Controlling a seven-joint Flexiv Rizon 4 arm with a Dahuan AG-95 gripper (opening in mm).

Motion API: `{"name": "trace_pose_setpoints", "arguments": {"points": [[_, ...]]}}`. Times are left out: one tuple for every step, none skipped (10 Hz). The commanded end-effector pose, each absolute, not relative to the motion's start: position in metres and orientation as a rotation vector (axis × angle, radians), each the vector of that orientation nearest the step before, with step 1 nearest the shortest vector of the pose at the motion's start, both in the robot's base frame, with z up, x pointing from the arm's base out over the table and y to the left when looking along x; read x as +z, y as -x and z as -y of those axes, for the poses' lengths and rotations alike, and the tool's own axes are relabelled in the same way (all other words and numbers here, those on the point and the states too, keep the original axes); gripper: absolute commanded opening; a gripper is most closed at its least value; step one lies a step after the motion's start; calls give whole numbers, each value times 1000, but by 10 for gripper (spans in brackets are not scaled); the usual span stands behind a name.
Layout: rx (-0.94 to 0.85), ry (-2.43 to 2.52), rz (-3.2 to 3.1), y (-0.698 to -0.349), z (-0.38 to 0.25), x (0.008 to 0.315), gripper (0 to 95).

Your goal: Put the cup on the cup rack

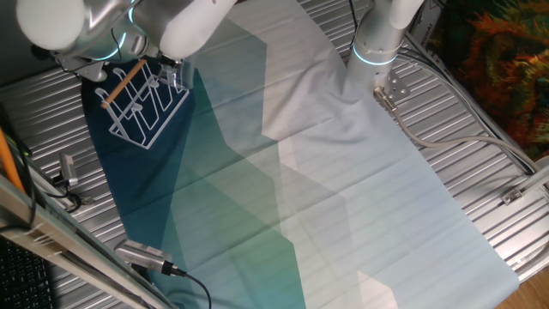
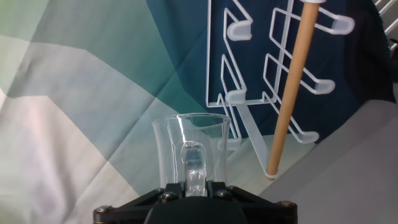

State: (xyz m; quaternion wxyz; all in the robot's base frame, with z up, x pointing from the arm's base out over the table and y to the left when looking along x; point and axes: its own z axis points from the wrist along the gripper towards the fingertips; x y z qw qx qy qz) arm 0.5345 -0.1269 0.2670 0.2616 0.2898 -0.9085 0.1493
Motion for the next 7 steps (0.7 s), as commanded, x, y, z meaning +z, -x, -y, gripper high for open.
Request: {"name": "trace_pose_setpoints", "arguments": {"points": [[414, -780, 2449, -533, 128, 261, 0], [415, -778, 2452, -533, 128, 261, 0], [403, -771, 2451, -533, 128, 261, 0], [399, -734, 2430, -533, 128, 261, 0], [392, -704, 2431, -533, 128, 261, 0], [396, -683, 2437, -533, 128, 261, 0], [406, -640, 2453, -533, 128, 261, 0]]}}
